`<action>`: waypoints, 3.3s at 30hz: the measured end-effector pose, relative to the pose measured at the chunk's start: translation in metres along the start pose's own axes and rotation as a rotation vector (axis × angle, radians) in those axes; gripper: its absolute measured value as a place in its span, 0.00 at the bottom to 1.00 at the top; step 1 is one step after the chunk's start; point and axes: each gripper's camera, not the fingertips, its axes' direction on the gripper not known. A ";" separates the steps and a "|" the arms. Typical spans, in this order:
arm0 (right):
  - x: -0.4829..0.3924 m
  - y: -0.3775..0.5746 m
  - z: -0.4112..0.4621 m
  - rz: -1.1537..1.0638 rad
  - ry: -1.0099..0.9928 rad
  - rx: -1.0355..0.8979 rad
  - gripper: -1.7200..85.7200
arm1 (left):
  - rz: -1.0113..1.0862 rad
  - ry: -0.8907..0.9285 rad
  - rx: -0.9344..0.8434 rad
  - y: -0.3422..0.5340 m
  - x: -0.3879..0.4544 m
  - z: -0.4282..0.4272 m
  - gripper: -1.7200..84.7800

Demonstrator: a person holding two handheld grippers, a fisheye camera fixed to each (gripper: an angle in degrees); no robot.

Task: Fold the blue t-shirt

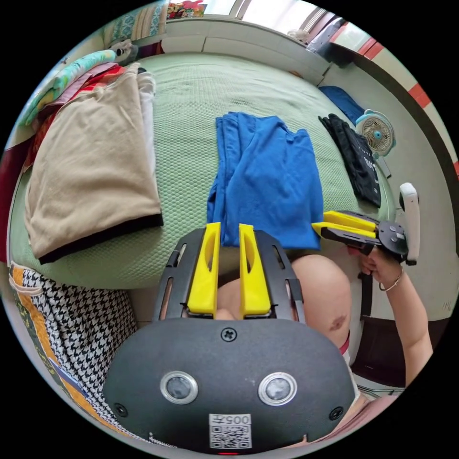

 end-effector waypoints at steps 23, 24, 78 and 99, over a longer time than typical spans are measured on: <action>0.079 -0.052 -0.047 0.177 -0.026 0.255 0.19 | 0.042 -0.015 -0.042 0.016 -0.017 0.000 0.17; 0.081 -0.057 -0.042 0.182 -0.025 0.251 0.19 | 0.048 -0.027 -0.044 0.018 -0.015 -0.001 0.16; -0.309 -0.098 -0.079 -0.260 0.088 0.355 0.10 | -0.284 -0.183 0.264 0.101 -0.202 -0.186 0.08; -0.158 0.040 -0.096 -0.079 0.042 0.370 0.08 | -0.062 -0.292 0.227 0.102 -0.030 -0.148 0.02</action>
